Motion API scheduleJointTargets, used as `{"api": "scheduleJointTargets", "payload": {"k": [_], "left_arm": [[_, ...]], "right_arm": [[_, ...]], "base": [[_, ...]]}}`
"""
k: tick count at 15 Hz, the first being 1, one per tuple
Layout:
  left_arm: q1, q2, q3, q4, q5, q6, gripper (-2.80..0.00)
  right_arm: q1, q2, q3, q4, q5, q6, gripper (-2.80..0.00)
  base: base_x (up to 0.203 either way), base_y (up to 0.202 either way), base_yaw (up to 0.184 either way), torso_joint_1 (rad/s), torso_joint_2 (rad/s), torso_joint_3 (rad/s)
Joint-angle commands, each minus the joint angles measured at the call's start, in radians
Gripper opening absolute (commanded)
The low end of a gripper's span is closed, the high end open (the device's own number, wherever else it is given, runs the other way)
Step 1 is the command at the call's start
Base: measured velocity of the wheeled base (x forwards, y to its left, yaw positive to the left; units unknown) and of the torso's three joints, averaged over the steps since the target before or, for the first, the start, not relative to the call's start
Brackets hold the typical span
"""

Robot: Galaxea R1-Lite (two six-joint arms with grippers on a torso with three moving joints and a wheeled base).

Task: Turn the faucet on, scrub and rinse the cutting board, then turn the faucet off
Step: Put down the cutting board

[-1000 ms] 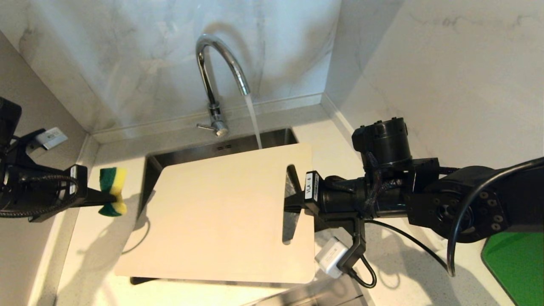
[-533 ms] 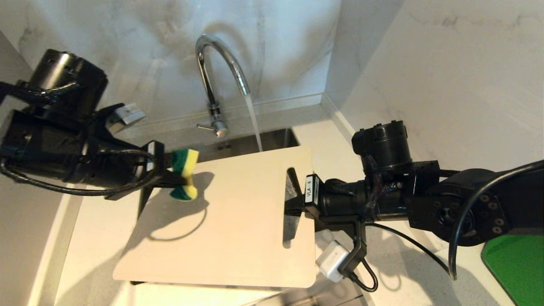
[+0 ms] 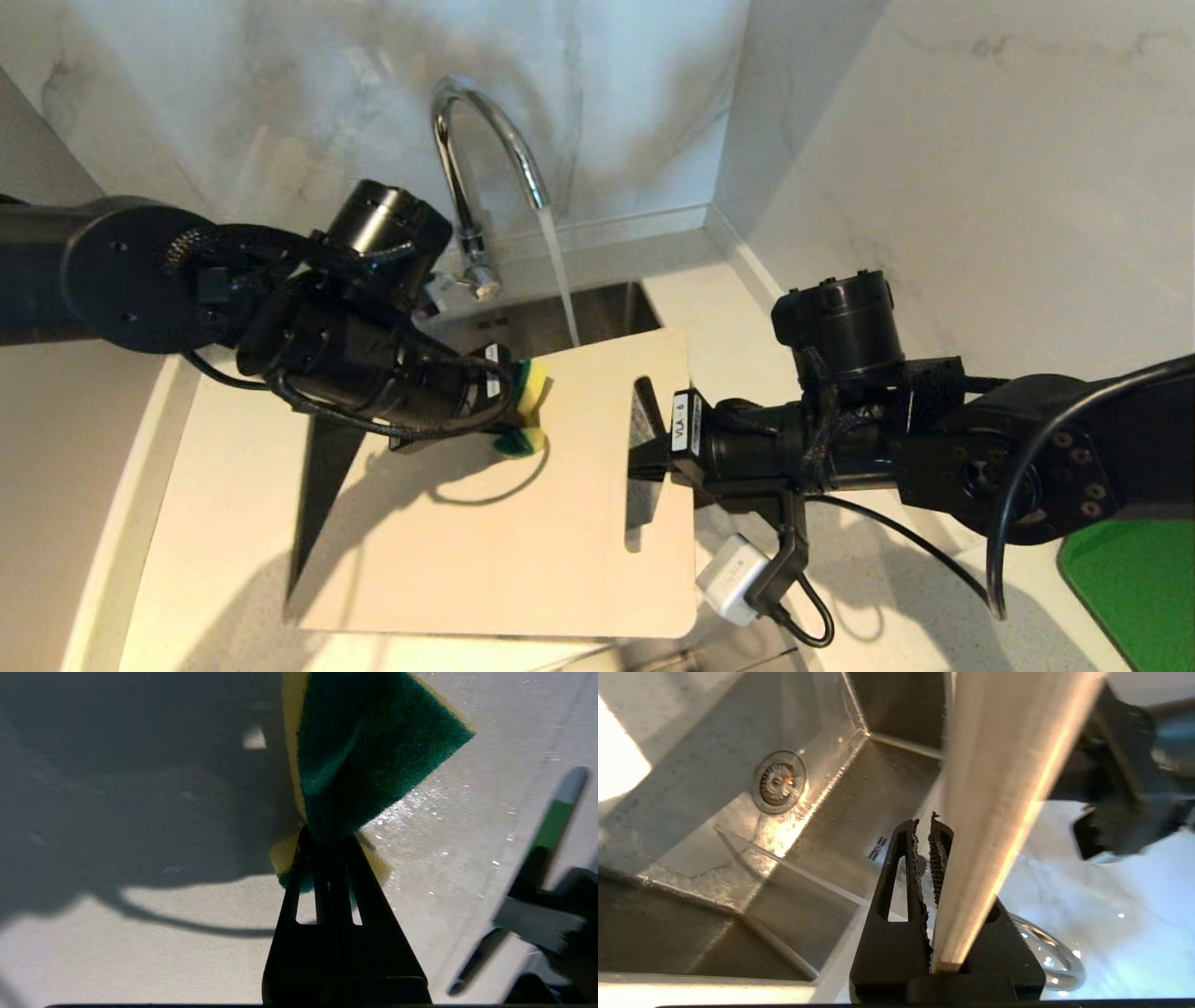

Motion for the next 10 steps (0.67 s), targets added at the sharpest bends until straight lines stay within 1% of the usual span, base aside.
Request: {"api": "scheduleJointTargets", "payload": {"k": [1,3,4,6,10], "left_arm": [[-0.001,0.028,0.043,0.007,-0.002,0.009,-2.8],[0.01,-0.004,0.111,0.004,0.001,0.023,-2.8],[0.028,-0.023,0.144,0.003,0.001,0.026,-2.8],[0.08,-0.064,0.238,-0.016,-0.004,0.048,-2.8],[0.177,-0.142,0.449,-0.109,-0.007,0.104,-2.8]], "right_arm": [[-0.001,-0.004,-0.001,-0.006,0.008,-0.013,-2.8],[-0.001,-0.001,-0.002,-0.006,0.008,-0.013,-2.8],[-0.001,-0.001,-0.004,-0.006,0.008,-0.013,-2.8],[-0.001,-0.002,-0.002,-0.006,0.008,-0.013,-2.8],[-0.001,-0.004,-0.009,-0.008,0.008,-0.012,-2.8]], "base": [[0.0,0.0,0.0,0.0,0.0,0.0],[0.0,0.0,0.0,0.0,0.0,0.0],[0.0,0.0,0.0,0.0,0.0,0.0],[0.0,0.0,0.0,0.0,0.0,0.0],[0.0,0.0,0.0,0.0,0.0,0.0]]}}
